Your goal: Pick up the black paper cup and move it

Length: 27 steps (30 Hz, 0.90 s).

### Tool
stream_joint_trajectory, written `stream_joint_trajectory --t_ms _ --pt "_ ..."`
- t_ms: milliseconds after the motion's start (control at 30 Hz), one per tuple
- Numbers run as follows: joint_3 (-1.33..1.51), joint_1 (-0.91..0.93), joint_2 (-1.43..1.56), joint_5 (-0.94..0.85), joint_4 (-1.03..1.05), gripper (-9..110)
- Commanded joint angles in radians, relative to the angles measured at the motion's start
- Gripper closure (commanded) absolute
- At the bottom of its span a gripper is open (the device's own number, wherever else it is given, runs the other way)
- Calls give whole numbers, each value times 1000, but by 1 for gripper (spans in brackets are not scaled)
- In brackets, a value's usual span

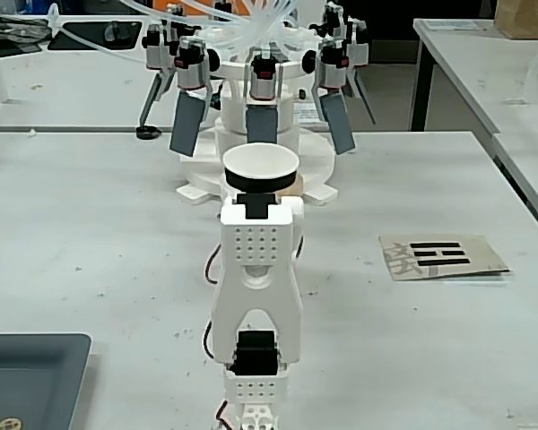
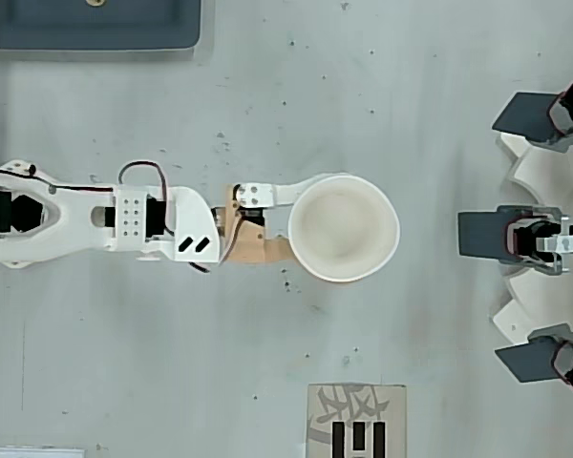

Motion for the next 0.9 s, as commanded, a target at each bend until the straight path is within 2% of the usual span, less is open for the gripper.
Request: stream_joint_trajectory --t_ms 0,867 --pt "-120 14 -3 -8 28 90" --pt "-388 15 -178 -17 153 91"
